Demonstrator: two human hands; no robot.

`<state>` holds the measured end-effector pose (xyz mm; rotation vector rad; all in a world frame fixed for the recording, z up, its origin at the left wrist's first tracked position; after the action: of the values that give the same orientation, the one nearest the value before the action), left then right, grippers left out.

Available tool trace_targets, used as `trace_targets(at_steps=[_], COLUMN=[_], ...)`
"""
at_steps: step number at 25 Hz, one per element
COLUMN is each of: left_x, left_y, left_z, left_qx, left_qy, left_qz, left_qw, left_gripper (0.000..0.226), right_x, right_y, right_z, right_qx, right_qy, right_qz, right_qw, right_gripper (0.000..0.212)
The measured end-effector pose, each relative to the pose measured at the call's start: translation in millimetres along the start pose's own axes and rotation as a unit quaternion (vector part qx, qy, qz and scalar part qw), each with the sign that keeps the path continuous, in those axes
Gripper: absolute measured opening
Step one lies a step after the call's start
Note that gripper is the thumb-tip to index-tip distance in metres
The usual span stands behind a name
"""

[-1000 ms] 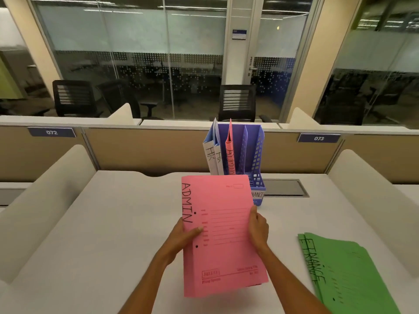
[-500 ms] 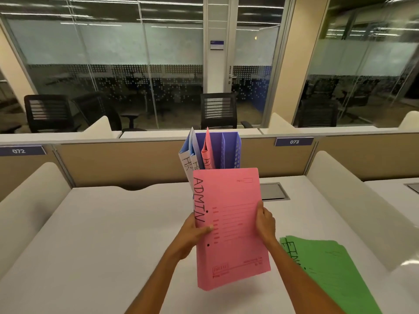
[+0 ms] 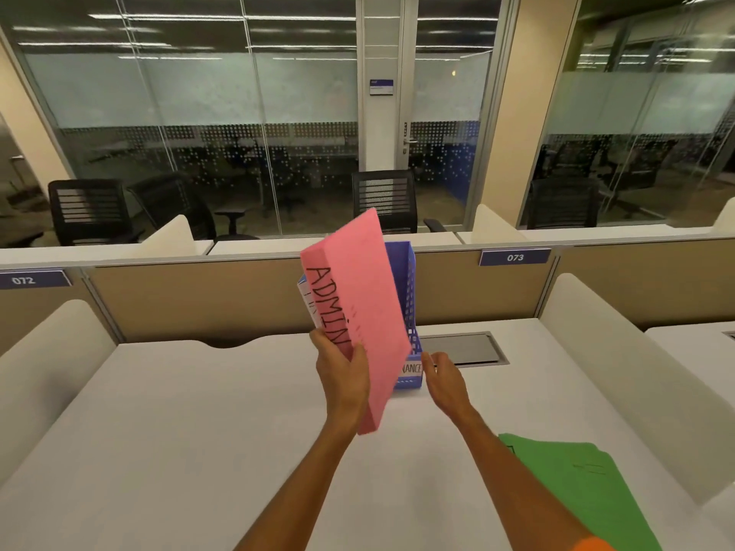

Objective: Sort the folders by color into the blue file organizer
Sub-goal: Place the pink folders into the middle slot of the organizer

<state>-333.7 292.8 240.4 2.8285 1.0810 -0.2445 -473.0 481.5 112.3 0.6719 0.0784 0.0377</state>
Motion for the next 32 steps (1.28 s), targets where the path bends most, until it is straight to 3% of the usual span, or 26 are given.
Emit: trace_targets(at_steps=[3, 7, 12, 23, 32], left_x=[-22, -54, -85, -129, -137], left_y=[-16, -37, -62, -101, -129], left_z=[-10, -22, -21, 39, 77], left_qx=[0.019, 0.019, 0.010, 0.001, -0.014], left_qy=[-0.031, -0.085, -0.130, -0.118, -0.108], left_qz=[-0.040, -0.094, -0.110, -0.155, -0.130], left_qw=[0.999, 0.992, 0.985, 0.981, 0.986], left_gripper=[0.037, 0.037, 0.021, 0.021, 0.023], right_x=[-21, -49, -61, -90, -87], right_y=[-11, -30, -45, -83, -93], right_z=[-1, -3, 2, -34, -46], right_qx=[0.045, 0.101, 0.130, 0.163, 0.168], right_qy=[0.041, 0.081, 0.125, 0.125, 0.153], right_qz=[0.021, 0.044, 0.054, 0.064, 0.032], right_qw=[0.998, 0.991, 0.982, 0.977, 0.973], right_gripper=[0.051, 0.054, 0.050, 0.062, 0.058])
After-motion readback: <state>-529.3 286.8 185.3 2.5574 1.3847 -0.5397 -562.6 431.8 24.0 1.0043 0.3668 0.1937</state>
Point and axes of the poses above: each hand's wrist, its own x-axis away from the middle knuckle, its own y-axis out of the back of the hand, z = x × y, the point moved 6 cm from there along -x, towards the middle knuckle, and after that the axes turned 1 degree about x, right-handed, at the moved point
